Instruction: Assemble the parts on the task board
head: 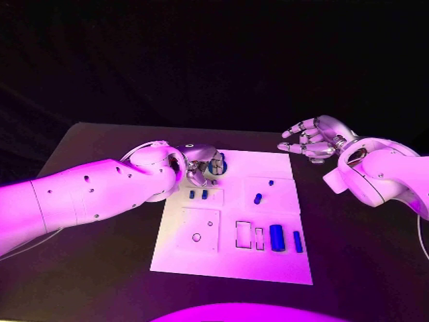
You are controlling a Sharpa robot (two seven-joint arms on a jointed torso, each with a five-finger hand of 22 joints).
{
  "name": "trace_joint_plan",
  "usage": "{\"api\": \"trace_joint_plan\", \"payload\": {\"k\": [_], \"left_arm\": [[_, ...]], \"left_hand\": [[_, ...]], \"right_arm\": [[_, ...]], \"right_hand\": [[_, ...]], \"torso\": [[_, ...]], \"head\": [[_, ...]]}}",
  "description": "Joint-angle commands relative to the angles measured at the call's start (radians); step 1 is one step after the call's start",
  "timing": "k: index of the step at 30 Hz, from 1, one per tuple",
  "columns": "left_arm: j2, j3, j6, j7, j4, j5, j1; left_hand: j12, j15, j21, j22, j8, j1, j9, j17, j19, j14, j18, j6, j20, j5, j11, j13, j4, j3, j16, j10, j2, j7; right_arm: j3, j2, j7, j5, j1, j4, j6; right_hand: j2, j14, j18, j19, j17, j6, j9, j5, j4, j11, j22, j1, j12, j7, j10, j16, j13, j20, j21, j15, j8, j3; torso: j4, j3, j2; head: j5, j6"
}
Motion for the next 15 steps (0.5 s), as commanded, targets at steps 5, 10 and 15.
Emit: {"api": "trace_joint_plan", "payload": {"k": [5,10,15], "left_arm": [[0.014,-0.001,0.054,-0.014,-0.015,-0.030,0.000],[0.028,-0.002,0.047,-0.010,-0.033,-0.031,-0.002],[0.036,-0.003,0.043,-0.008,-0.045,-0.032,-0.004]], "left_hand": [[-0.001,-0.001,0.054,0.067,-0.015,0.009,-0.032,0.034,0.034,0.034,-0.024,0.037,-0.001,-0.001,-0.005,-0.023,-0.001,0.029,0.051,0.047,-0.003,-0.001],[-0.004,-0.001,0.063,0.078,-0.020,0.011,-0.040,0.035,0.038,0.037,-0.025,0.043,-0.001,0.000,-0.005,-0.030,-0.002,0.038,0.058,0.056,-0.004,0.000],[-0.010,-0.001,0.070,0.085,-0.024,0.022,-0.050,0.034,0.038,0.038,-0.026,0.054,-0.001,0.000,-0.005,-0.040,-0.007,0.058,0.066,0.064,-0.001,0.001]], "right_arm": [[0.000,0.002,0.021,-0.001,-0.001,0.000,-0.008],[0.000,0.003,0.022,-0.001,-0.001,0.000,-0.008],[0.000,0.003,0.022,0.000,-0.001,0.000,-0.007]], "right_hand": [[0.000,0.042,0.020,-0.006,0.030,-0.003,-0.001,-0.002,-0.001,-0.001,-0.006,0.000,-0.006,-0.002,-0.007,-0.005,-0.007,-0.001,-0.009,-0.007,0.005,0.005],[0.001,0.042,0.020,-0.006,0.029,-0.004,-0.002,-0.002,0.000,-0.001,-0.007,0.000,-0.008,-0.003,-0.008,-0.006,-0.010,-0.001,-0.010,-0.007,0.005,0.006],[0.001,0.042,0.020,-0.006,0.029,-0.004,-0.002,-0.002,0.000,-0.001,-0.007,0.000,-0.008,-0.003,-0.008,-0.006,-0.010,-0.001,-0.010,-0.007,0.005,0.006]], "torso": [[0.0004,-0.0004,0.000],[0.0000,-0.0011,0.000],[0.0001,-0.0010,0.001]], "head": [[-0.002,-0.002],[-0.002,-0.002],[-0.004,-0.003]]}}
